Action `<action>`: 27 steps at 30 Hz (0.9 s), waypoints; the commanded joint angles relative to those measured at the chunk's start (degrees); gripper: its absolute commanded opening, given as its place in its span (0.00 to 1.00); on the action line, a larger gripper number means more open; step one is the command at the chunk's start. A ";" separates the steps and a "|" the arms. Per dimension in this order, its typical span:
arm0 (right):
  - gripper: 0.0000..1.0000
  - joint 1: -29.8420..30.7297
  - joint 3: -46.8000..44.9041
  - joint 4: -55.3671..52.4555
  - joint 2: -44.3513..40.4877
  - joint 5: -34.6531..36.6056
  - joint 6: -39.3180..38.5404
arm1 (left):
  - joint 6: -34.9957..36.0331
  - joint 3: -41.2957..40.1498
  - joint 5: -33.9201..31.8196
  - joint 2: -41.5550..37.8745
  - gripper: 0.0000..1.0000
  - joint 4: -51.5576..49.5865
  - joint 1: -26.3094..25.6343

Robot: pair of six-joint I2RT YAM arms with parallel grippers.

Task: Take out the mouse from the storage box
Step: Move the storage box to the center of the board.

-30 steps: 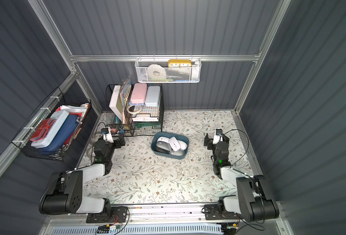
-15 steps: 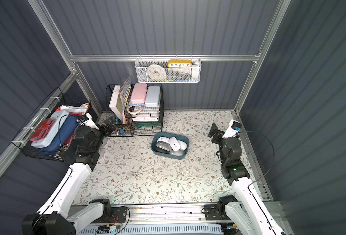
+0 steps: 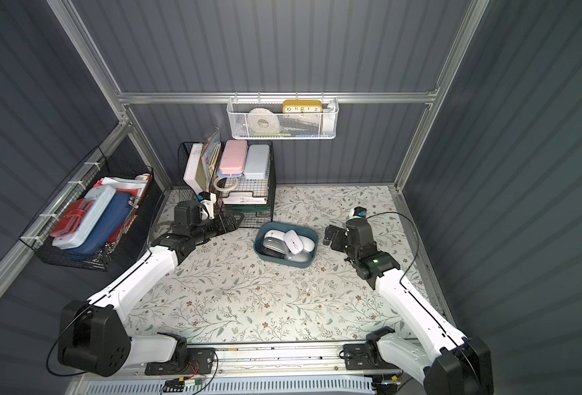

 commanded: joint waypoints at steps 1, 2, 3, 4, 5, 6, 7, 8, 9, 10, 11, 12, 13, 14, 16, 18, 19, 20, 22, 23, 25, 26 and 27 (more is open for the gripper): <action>0.99 1.42 1.50 1.18 4.55 -3.59 3.72 | 0.56 0.32 4.02 3.30 0.99 -1.12 -1.33; 0.99 1.90 1.68 2.05 5.61 -4.37 4.50 | 0.30 0.57 4.66 4.44 0.99 -0.98 -1.88; 0.99 2.24 1.89 2.83 8.39 -4.98 4.86 | 0.07 0.79 5.09 5.89 0.99 -1.10 -2.44; 0.99 2.62 2.16 3.56 10.17 -5.71 5.12 | -0.04 1.32 5.27 7.42 0.99 -1.23 -3.36; 0.99 2.90 2.88 3.78 12.26 -6.43 5.37 | -0.25 1.77 4.96 9.12 0.99 -1.56 -4.40; 0.99 3.03 3.63 3.56 13.97 -6.86 5.33 | -0.32 2.37 4.80 10.48 0.99 -1.68 -5.39; 0.99 3.19 4.70 3.25 16.08 -7.28 5.07 | -0.41 2.86 4.83 12.03 0.99 -1.48 -6.75; 0.99 3.29 5.82 2.71 17.99 -7.63 4.77 | -0.57 3.48 4.64 13.43 0.99 -1.49 -8.05; 0.99 3.33 6.79 2.24 19.49 -7.93 4.51 | -0.66 3.89 4.41 14.62 0.99 -1.59 -9.06; 0.98 3.44 7.82 1.48 20.88 -8.32 4.09 | -1.05 4.17 4.31 15.94 0.99 -1.23 -10.06; 0.98 3.50 8.61 1.12 22.08 -8.73 3.87 | -1.42 4.45 4.40 16.99 0.99 -0.88 -10.66; 0.98 3.55 9.20 0.91 23.16 -9.13 3.73 | -1.86 4.69 4.48 18.15 0.99 -0.58 -11.31; 0.98 3.64 9.62 0.68 24.08 -9.54 3.57 | -2.16 5.01 4.69 19.16 0.99 -0.25 -11.76; 0.98 3.66 9.85 0.67 24.58 -9.75 3.66 | -2.34 5.31 4.75 20.01 0.99 -0.19 -12.16; 0.97 3.96 9.87 0.60 25.43 -10.69 3.76 | -2.39 6.23 4.43 21.63 0.98 -0.27 -12.99; 0.97 4.58 9.45 0.59 25.57 -10.85 3.87 | -2.43 7.11 4.16 22.78 0.97 -0.54 -13.55; 0.97 4.93 9.06 0.59 25.49 -10.74 4.00 | -2.44 7.55 4.11 23.43 0.97 -0.50 -13.77; 0.96 5.17 8.65 0.74 25.36 -10.73 4.14 | -2.44 7.89 4.11 23.92 0.96 -0.50 -13.90; 0.96 5.74 7.53 0.74 24.87 -9.81 4.44 | -2.45 8.80 3.63 24.84 0.95 -0.76 -14.08; 0.96 6.04 6.88 0.92 24.68 -9.73 4.52 | -2.48 9.35 3.24 25.15 0.94 -0.89 -14.07; 0.96 6.64 5.76 0.99 24.25 -9.37 4.72 | -2.44 10.75 2.53 25.97 0.93 -1.33 -14.09; 0.96 6.88 5.28 0.96 24.20 -9.28 4.78 | -2.39 11.55 2.45 26.57 0.92 -1.46 -14.09; 0.96 7.21 4.75 1.07 24.04 -9.26 4.92 | -2.31 12.56 2.45 27.34 0.91 -1.64 -14.09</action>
